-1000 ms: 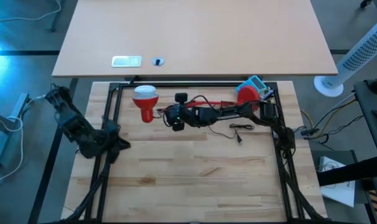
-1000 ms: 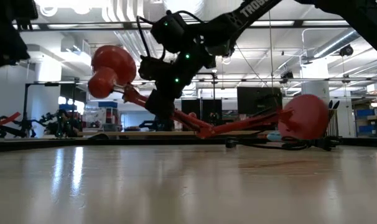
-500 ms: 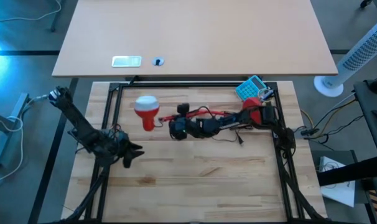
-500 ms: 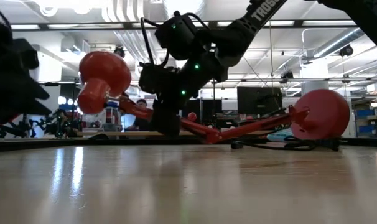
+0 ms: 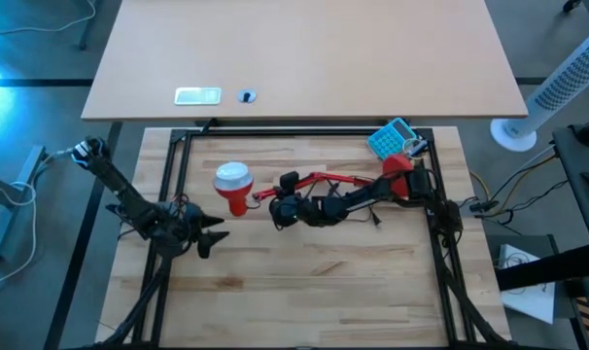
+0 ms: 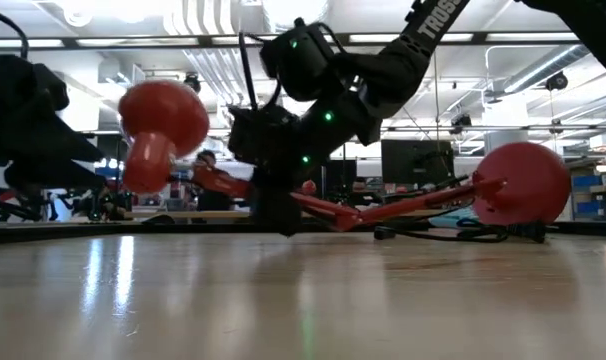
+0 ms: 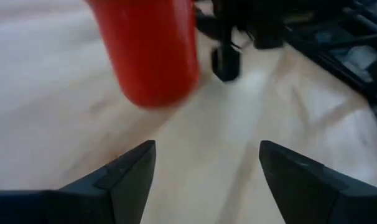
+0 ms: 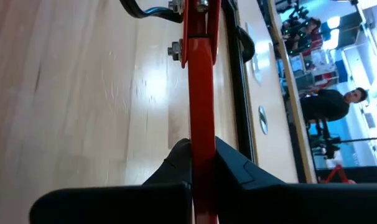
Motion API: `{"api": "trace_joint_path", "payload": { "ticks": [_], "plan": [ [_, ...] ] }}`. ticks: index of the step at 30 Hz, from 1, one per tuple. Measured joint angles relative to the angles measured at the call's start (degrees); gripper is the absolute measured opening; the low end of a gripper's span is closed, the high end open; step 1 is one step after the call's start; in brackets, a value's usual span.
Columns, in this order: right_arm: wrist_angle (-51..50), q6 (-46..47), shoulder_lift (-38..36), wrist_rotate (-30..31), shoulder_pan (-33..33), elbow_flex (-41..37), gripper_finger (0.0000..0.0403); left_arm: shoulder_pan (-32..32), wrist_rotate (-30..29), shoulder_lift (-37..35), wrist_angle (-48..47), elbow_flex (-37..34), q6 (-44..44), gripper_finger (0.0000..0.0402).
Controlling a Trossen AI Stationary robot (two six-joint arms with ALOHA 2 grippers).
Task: Screw lightbulb
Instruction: Remove the lightbulb from the orange desk lamp
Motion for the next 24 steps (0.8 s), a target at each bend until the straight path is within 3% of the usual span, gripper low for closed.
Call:
{"api": "trace_joint_path", "payload": {
  "ticks": [8, 15, 20, 24],
  "plan": [
    [7.03, -4.11, 0.02, 0.6, 3.92, 0.79, 0.0014, 2.94, -0.27, 1.53, 0.95, -0.13, 9.97, 0.029],
    [4.18, -3.12, -0.11, 1.34, 5.03, 0.86, 0.0014, 2.92, 4.05, 1.66, 12.32, -0.25, 19.54, 0.0303],
    [3.48, -3.94, 0.0, 1.88, 4.97, 0.55, 0.0014, 3.09, 4.65, 2.79, 18.97, -0.15, 19.9, 0.0304],
    [3.9, -4.74, 0.0, 3.02, 4.81, 0.72, 0.0013, 3.67, 1.89, 3.78, 19.42, -0.11, 14.33, 0.0304]
  ]
}}
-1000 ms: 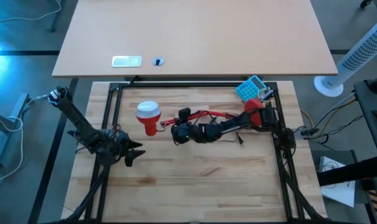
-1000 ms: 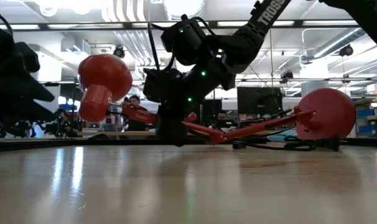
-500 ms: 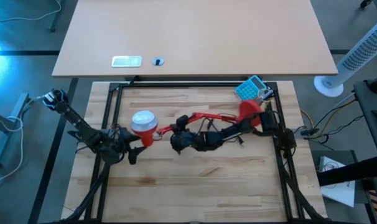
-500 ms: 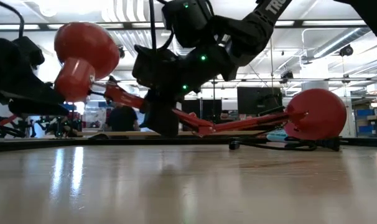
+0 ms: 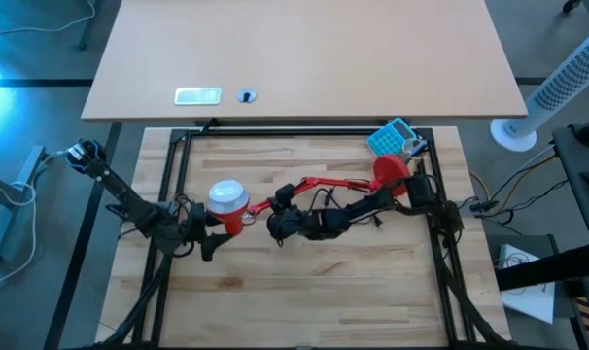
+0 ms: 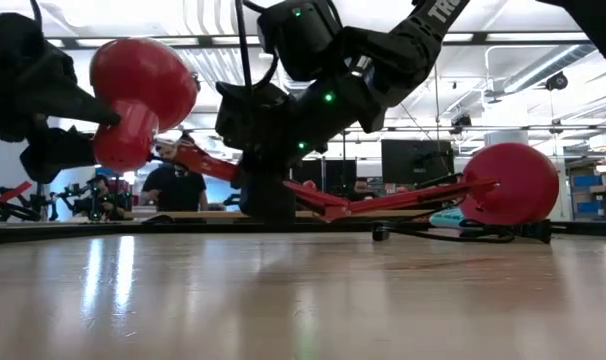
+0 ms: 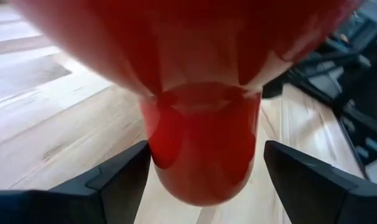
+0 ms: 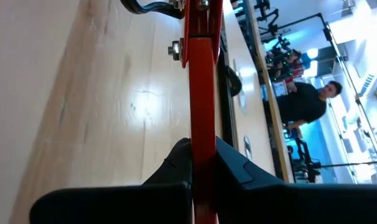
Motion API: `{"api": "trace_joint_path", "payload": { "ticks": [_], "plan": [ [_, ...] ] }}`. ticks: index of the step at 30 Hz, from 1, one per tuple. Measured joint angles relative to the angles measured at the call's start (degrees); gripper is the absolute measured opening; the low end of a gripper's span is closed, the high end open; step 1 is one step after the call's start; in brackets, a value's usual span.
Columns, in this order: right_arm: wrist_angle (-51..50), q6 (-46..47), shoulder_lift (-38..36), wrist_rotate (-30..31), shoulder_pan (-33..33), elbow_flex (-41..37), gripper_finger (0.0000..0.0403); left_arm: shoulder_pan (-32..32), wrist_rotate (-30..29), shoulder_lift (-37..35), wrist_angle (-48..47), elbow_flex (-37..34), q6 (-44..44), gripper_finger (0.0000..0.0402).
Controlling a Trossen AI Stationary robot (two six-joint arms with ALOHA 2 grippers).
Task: Screw lightbulb
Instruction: Remove the lightbulb from the orange desk lamp
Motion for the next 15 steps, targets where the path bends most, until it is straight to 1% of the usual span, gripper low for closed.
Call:
{"api": "trace_joint_path", "payload": {
  "ticks": [2, 4, 10, 13, 15],
  "plan": [
    [0.01, -0.2, 0.0, 0.84, 0.0, 0.14, 0.0013, 0.27, -1.4, 0.66, 0.83, 0.0, -1.82, 0.0304],
    [0.02, -0.33, 0.0, 1.56, 0.0, 0.28, 0.0013, 0.35, -3.19, 1.38, 2.64, 0.0, -1.62, 0.0304],
    [-0.11, -0.28, 0.0, 1.8, -0.04, 0.96, 0.0013, 1.36, -8.97, 3.85, 7.53, 0.0, 3.25, 0.0304],
    [-0.11, 0.04, 0.01, 1.76, 0.09, 1.3, 0.0013, 2.3, -9.24, 5.09, 8.35, 0.0, 5.19, 0.0304],
    [-0.13, 0.33, 0.02, 1.42, 0.1, 1.51, 0.0013, 2.75, -9.24, 5.99, 10.24, 0.0, 8.16, 0.0304]
  ]
}}
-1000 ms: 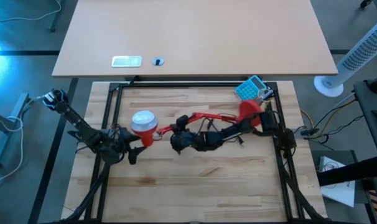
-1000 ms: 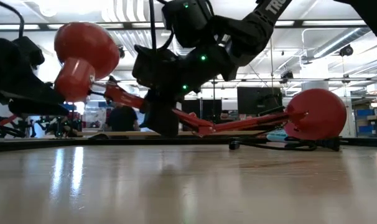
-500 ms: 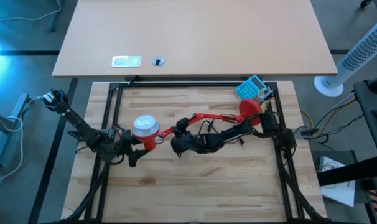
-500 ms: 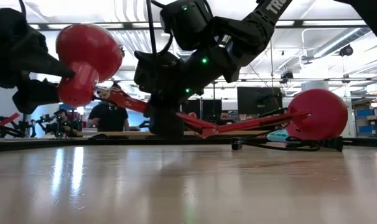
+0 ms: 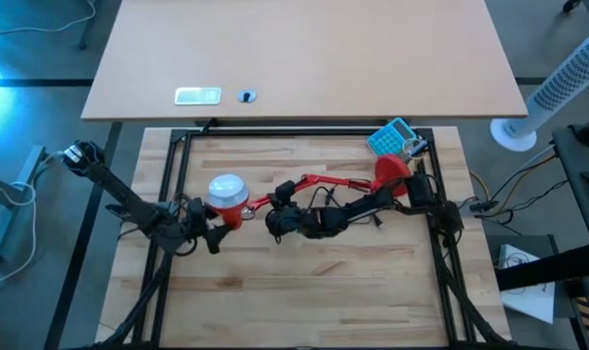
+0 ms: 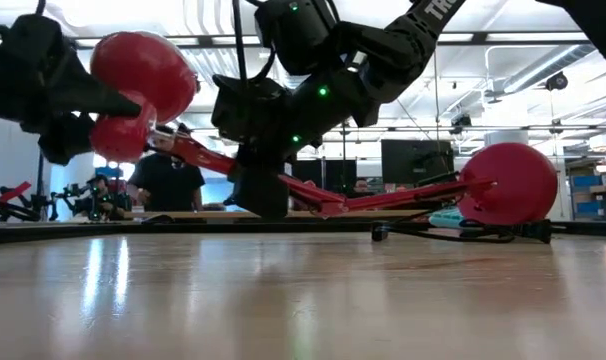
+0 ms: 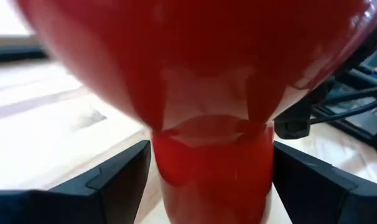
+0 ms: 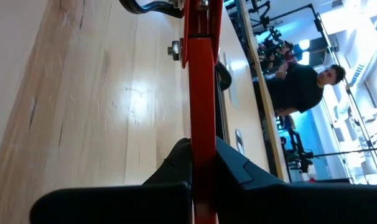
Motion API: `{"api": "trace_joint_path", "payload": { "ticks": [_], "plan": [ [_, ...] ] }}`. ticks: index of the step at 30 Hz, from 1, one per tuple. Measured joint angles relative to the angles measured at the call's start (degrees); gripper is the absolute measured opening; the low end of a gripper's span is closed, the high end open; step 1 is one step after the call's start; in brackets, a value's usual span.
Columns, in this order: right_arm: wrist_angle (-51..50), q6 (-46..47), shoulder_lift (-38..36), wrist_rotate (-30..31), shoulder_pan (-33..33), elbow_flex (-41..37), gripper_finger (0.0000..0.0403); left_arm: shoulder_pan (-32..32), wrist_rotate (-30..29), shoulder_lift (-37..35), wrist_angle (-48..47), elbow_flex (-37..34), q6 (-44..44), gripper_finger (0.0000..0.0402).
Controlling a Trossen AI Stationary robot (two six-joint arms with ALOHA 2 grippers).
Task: Screw lightbulb
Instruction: Remove the lightbulb from the orange desk lamp
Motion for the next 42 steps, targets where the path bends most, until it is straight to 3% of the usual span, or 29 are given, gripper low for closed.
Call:
{"api": "trace_joint_path", "payload": {
  "ticks": [6, 14, 17, 26, 30, 35, 40, 42],
  "plan": [
    [1.02, -0.94, -0.02, -1.35, 0.59, 0.14, 0.0013, 0.08, 0.12, 1.43, 9.35, 0.0, 11.98, 0.0304],
    [1.79, -3.69, -0.02, -1.49, 0.82, 0.17, 0.0017, 0.4, 1.54, 1.59, 10.08, 0.0, 7.26, 0.0283],
    [1.82, -4.98, -0.02, -1.63, 0.8, 0.17, 0.0045, 0.46, 1.64, 1.48, 10.12, 0.0, 6.91, 0.0251],
    [1.12, -0.08, -0.49, -2.06, 3.0, 0.77, 0.0147, 1.04, 1.33, 1.49, 9.63, 0.0, 8.32, 0.0249],
    [-5.58, 10.88, -1.94, -6.19, 4.89, 2.86, 0.0188, 2.23, 1.2, 1.57, 9.52, 0.0, 12.72, 0.0249],
    [-13.86, 35.01, -3.22, -16.81, 6.65, 5.32, 0.0233, 4.31, 1.5, 3.28, 7.01, 0.0, 17.32, 0.0255],
    [-16.4, 49.7, -5.5, -15.93, 8.52, 5.52, 0.0259, 4.75, 3.37, 7.73, 5.62, 0.0, 16.62, 0.0257],
    [-22.41, 56.7, -7.27, -16.2, 8.49, 5.52, 0.0262, 4.75, 4.23, 9.77, 5.64, 0.02, 16.19, 0.0257]
  ]
}}
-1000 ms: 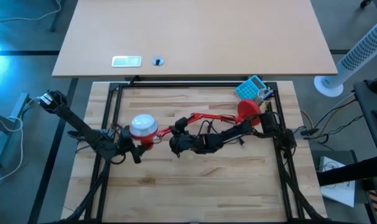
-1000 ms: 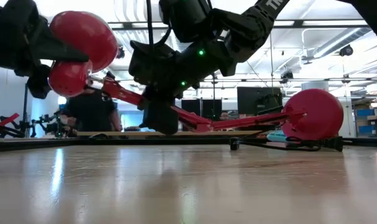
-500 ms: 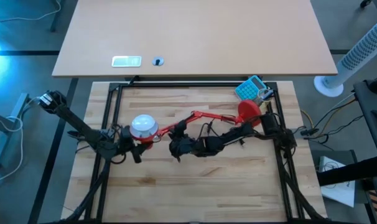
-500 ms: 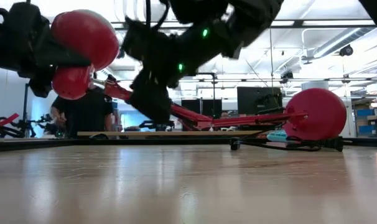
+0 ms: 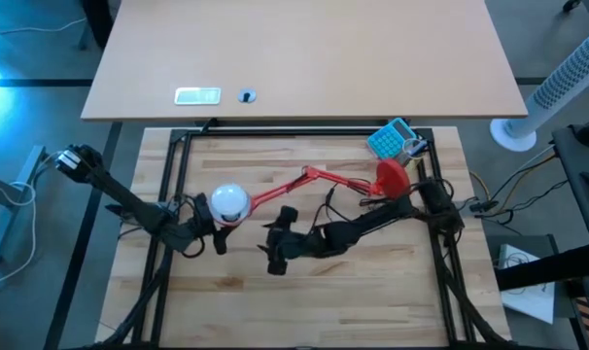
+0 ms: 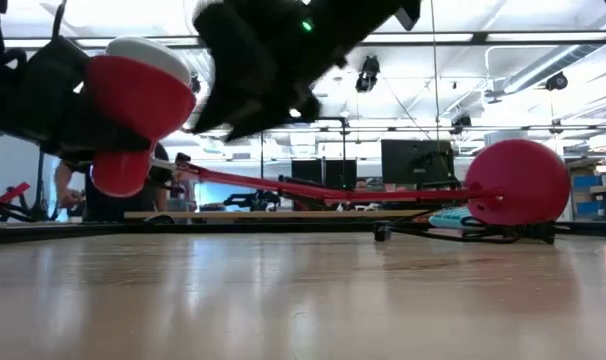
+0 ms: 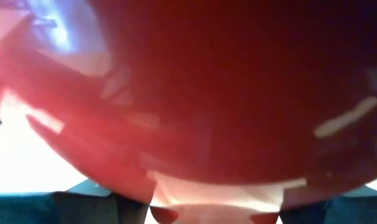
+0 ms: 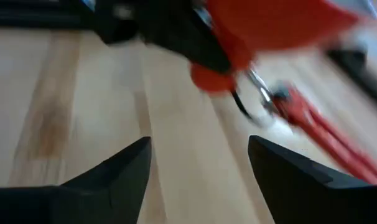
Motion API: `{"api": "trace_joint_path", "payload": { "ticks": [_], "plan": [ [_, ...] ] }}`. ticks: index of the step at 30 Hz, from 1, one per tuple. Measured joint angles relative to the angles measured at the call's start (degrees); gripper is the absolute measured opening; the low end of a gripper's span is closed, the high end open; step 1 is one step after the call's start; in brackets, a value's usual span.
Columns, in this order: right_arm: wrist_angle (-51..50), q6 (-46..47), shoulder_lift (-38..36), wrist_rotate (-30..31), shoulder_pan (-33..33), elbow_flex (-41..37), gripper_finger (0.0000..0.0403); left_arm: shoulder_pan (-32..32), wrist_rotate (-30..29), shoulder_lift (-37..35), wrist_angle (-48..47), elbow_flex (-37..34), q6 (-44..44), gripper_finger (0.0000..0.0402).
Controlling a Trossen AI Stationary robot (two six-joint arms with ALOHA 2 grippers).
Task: Screw lightbulb
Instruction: Remove the lightbulb from the orange desk lamp
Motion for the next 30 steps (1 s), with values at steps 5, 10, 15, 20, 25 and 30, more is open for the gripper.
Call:
{"api": "trace_joint_path", "payload": {
  "ticks": [5, 10, 15, 20, 25, 30],
  "plan": [
    [-15.69, 12.65, -4.35, -8.22, -4.16, -0.22, 0.0261, -0.04, 1.19, 4.78, 0.35, 0.11, -0.69, 0.0257],
    [-19.25, 14.74, -7.17, -17.02, -10.32, -0.52, 0.0259, -0.11, 2.15, 8.76, 0.26, 0.15, -0.47, 0.0256],
    [-19.73, 14.77, -8.18, -18.8, -15.05, -0.55, 0.0259, -0.13, 3.54, 12.32, 0.33, 0.15, 0.04, 0.0257],
    [-19.62, 14.8, -8.25, -22.67, -16.37, -0.08, 0.0259, -0.15, 4.3, 15.12, -0.26, 0.17, 0.65, 0.0257],
    [-19.63, 14.82, -8.27, -24.7, -15.79, 1.03, 0.0259, -0.15, 5.74, 17.95, -2.2, 0.16, 0.24, 0.0266],
    [-19.57, 14.82, -8.38, -26.17, -14.76, 2.25, 0.0259, -0.1, 9.33, 19.91, -5.04, 0.07, -1.07, 0.029]
  ]
}}
